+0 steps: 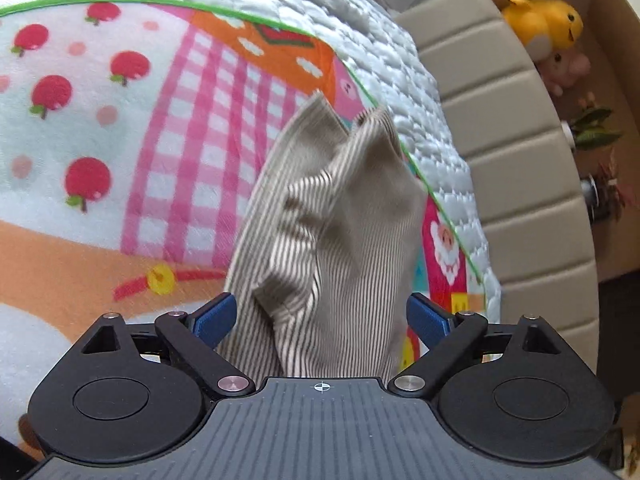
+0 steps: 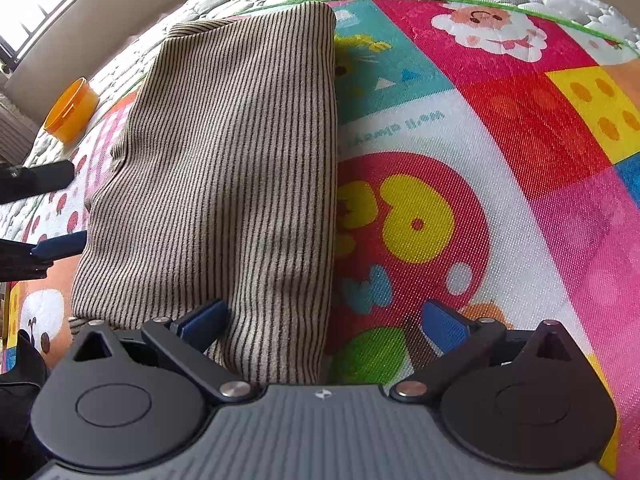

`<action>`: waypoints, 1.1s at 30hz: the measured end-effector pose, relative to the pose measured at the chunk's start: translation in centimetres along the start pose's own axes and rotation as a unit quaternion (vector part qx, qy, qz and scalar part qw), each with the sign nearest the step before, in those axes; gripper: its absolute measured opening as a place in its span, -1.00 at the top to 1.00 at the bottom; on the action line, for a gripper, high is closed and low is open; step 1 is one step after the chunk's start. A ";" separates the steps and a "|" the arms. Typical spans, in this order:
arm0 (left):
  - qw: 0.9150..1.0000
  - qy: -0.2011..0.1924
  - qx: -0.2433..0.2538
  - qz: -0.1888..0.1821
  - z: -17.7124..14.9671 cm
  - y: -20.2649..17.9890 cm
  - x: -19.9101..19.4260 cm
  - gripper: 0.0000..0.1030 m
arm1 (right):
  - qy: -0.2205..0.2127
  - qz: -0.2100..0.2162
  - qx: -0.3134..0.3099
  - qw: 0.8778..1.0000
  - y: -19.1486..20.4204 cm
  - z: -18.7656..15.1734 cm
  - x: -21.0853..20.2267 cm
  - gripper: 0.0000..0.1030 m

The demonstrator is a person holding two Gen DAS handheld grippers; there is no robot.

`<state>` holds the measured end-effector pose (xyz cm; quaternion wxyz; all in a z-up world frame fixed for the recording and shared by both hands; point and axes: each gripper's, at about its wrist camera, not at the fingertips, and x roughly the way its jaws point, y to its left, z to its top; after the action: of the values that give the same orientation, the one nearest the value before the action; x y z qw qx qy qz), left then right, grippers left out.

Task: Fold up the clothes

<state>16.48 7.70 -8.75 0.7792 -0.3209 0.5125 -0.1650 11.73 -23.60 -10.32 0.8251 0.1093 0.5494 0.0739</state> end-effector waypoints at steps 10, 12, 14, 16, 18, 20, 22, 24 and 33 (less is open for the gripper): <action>0.948 0.008 0.247 0.203 -2.1 -4.8 2.2 -0.80 | -0.092 0.032 -0.093 0.991 2.0 -0.3 -3.3 -1.00; 0.948 -0.015 0.245 0.203 -1.6 -4.8 0.8 -0.78 | -0.173 0.060 -0.211 0.960 5.1 -1.5 -6.6 -1.00; 0.951 -0.047 0.236 0.194 -1.1 -4.5 -1.0 -0.80 | -0.210 0.053 -0.347 0.913 8.6 -3.4 -8.0 -1.00; 0.944 -0.079 0.250 0.201 -1.1 -4.5 -2.1 -0.84 | -0.196 0.020 -0.435 0.879 11.0 -5.2 -7.0 -1.00; 0.928 -0.108 0.280 0.219 -1.4 -4.9 -2.8 -0.87 | -0.162 0.005 -0.478 0.863 12.1 -6.3 -5.2 -1.00; 0.925 -0.119 0.289 0.215 -1.4 -5.1 -3.1 -0.90 | -0.130 -0.004 -0.501 0.856 12.4 -7.1 -2.9 -0.98; 0.934 -0.111 0.279 0.195 -1.1 -4.9 -3.1 -0.91 | -0.104 -0.020 -0.517 0.849 12.5 -7.8 -0.7 -0.83; 0.938 -0.102 0.271 0.191 -0.9 -4.5 -2.8 -0.92 | -0.109 -0.026 -0.497 0.860 12.4 -7.1 -0.3 -0.80; 0.935 -0.099 0.313 0.133 -2.1 -5.1 -3.7 -1.00 | -0.066 0.077 -0.110 0.989 2.3 2.2 0.0 -0.64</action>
<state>13.43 5.40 -3.34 0.9019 -0.0048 0.3930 -0.1794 13.77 -21.65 -8.86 0.8586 0.0645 0.4720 0.1892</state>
